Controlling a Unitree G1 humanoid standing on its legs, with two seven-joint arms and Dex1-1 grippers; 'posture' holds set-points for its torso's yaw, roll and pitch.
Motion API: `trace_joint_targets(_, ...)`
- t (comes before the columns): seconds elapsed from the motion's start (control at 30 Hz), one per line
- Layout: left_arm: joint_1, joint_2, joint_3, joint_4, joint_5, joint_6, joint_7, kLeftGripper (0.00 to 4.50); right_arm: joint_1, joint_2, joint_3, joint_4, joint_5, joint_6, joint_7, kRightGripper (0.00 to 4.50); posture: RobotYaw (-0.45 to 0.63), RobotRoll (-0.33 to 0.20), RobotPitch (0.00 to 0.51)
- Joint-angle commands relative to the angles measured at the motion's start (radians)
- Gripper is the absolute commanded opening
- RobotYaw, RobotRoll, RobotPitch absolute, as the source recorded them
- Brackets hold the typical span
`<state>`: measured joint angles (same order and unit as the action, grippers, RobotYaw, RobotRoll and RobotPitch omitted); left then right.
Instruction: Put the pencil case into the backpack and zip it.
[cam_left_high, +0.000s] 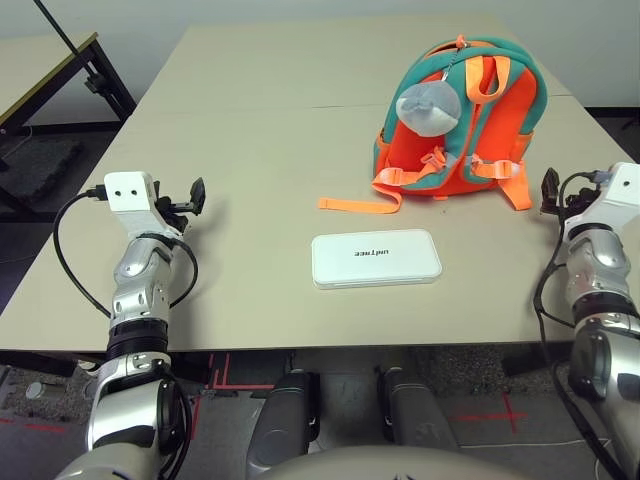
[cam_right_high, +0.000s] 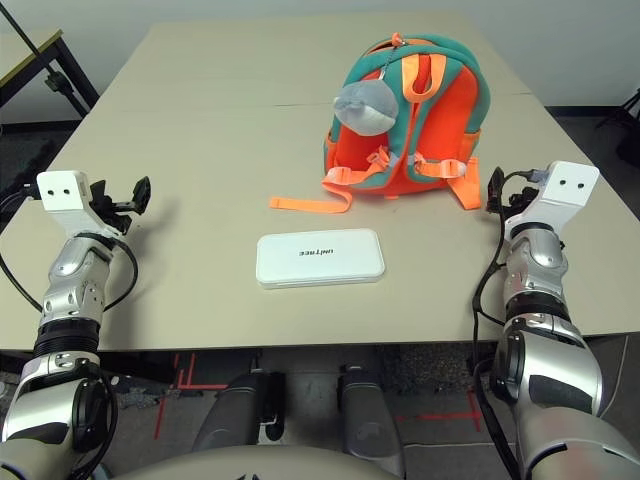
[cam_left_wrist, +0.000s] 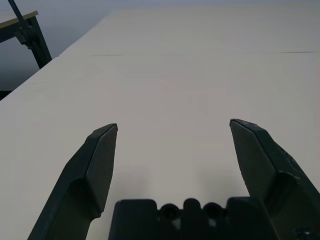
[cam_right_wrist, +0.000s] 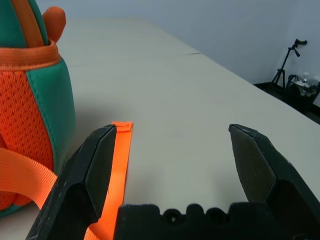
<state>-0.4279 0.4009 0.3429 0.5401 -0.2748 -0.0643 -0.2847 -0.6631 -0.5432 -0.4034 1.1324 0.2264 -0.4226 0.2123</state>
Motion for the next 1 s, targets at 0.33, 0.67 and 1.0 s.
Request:
trace_joint_targets(0.33, 0.024, -0.003, -0.003, -0.057, -0.029, 0.073, -0.02, 4.5, -0.014, -0.009, 0.003, 0.017, -0.011, -0.003, 0.006, 4.47, -0.04, 0.0, 0.107)
trace_joint_targets(0.67, 0.095, 0.048, -0.089, -0.496, -0.274, 0.675, -0.183, 4.5, 0.033, -0.042, 0.016, -0.035, -0.02, -0.004, 0.066, 4.47, -0.06, 0.0, 0.127)
trace_joint_targets(1.0, 0.031, 0.108, -0.098, -0.554, -0.494, 1.191, -0.24, 4.5, 0.198, -0.091, 0.05, -0.351, 0.011, 0.099, 0.281, 4.47, -0.13, 0.0, 0.132)
